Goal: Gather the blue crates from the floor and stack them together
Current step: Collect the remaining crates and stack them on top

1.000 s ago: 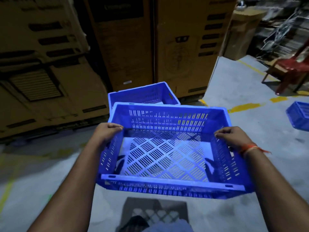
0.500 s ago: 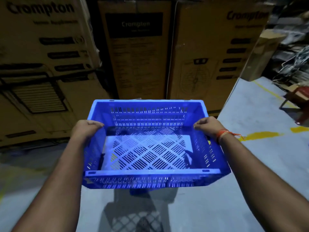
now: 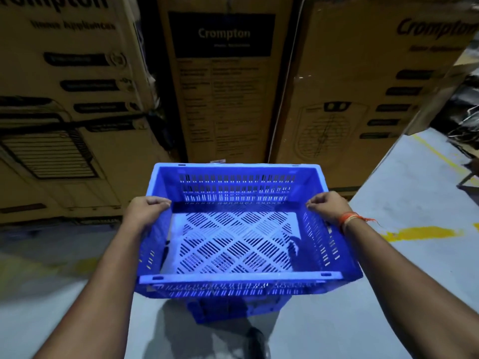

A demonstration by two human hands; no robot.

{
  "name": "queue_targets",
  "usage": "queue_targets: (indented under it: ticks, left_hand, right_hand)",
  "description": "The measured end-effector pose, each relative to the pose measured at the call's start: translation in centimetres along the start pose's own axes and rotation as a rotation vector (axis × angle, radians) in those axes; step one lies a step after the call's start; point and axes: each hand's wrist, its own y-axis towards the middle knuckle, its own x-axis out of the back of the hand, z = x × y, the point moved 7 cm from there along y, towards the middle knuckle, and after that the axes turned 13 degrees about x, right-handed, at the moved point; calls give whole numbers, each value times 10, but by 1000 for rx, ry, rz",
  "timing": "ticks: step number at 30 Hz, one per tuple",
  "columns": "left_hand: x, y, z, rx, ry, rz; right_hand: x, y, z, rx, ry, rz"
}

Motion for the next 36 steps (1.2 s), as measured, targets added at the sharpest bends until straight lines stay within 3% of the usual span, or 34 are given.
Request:
queue_targets:
  ticks: [7, 11, 17, 36]
  left_hand:
    - [-23, 38, -16, 43, -5, -82]
    - [-31, 53, -14, 63, 155, -174]
    - [-29, 60, -16, 129, 367, -264]
    - [-35, 40, -34, 162, 508, -339]
  right_hand:
    - [-6, 75, -4, 8, 43, 43]
    - [-12, 100, -5, 43, 19, 47]
    - [-25, 111, -12, 29, 3, 52]
    - [-29, 125, -15, 116, -225, 88]
